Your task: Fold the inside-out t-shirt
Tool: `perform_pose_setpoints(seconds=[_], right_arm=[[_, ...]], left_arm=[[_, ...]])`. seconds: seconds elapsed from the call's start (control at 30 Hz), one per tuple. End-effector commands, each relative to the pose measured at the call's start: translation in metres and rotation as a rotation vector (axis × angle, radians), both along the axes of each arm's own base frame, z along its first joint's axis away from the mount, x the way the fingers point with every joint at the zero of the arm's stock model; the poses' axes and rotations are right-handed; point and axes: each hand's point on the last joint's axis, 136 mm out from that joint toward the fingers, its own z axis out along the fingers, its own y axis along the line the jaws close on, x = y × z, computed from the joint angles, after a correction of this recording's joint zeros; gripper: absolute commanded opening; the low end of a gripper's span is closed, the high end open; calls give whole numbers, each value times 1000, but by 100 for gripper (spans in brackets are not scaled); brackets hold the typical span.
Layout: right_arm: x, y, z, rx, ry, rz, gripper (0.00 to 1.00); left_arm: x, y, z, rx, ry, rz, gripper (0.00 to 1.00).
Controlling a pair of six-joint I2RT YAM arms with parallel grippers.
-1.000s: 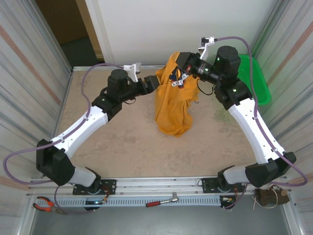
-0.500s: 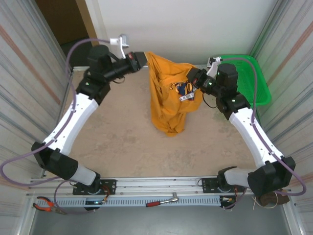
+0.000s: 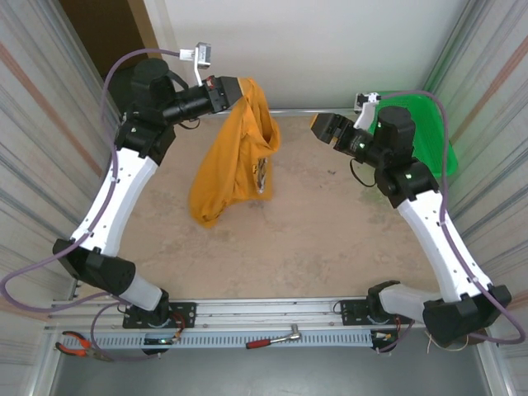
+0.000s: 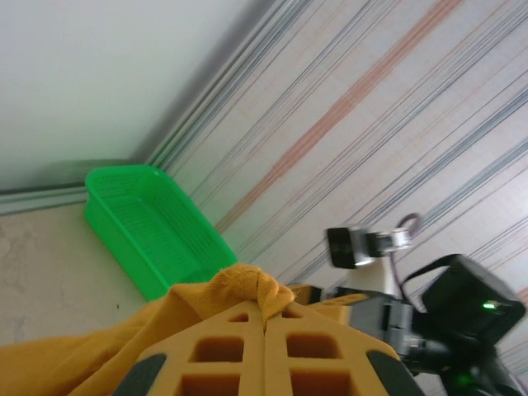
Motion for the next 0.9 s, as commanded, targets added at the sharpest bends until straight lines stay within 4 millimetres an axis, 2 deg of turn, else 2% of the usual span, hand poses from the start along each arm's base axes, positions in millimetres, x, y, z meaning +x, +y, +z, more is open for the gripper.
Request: perform_pose_setpoints(seconds=[0.0, 0.2, 0.4, 0.5, 0.53, 0.57, 0.6, 0.63, 0.67, 0.73, 0.87], right_arm=[[-13, 7, 0, -128, -48, 31, 68], [-9, 46, -7, -266, -77, 99, 70], [20, 65, -12, -364, -77, 68, 71], [42, 68, -22, -421, -53, 12, 70], [50, 68, -27, -445, -44, 0, 65], [55, 66, -31, -474, -37, -14, 57], [60, 61, -32, -507, -38, -35, 42], [60, 58, -29, -516, -46, -38, 18], [58, 55, -22, -503, -55, -26, 0], [45, 48, 6, -472, -99, -12, 0], [0, 36, 89, -317, -228, 93, 0]], left_arm=[[-22, 1, 34, -30, -81, -60, 0], [-35, 2, 43, -38, -94, -101, 0], [-50, 3, 42, -52, -88, -140, 0], [-56, 5, 40, -50, -93, -145, 0], [-57, 6, 40, -48, -94, -146, 0], [-58, 8, 39, -46, -92, -144, 0], [-56, 12, 37, -43, -89, -135, 0], [-53, 17, 35, -41, -81, -120, 0], [-49, 23, 33, -38, -73, -98, 0], [-35, 42, 28, -42, -51, -37, 0], [-8, 76, 28, -60, -28, 65, 0]])
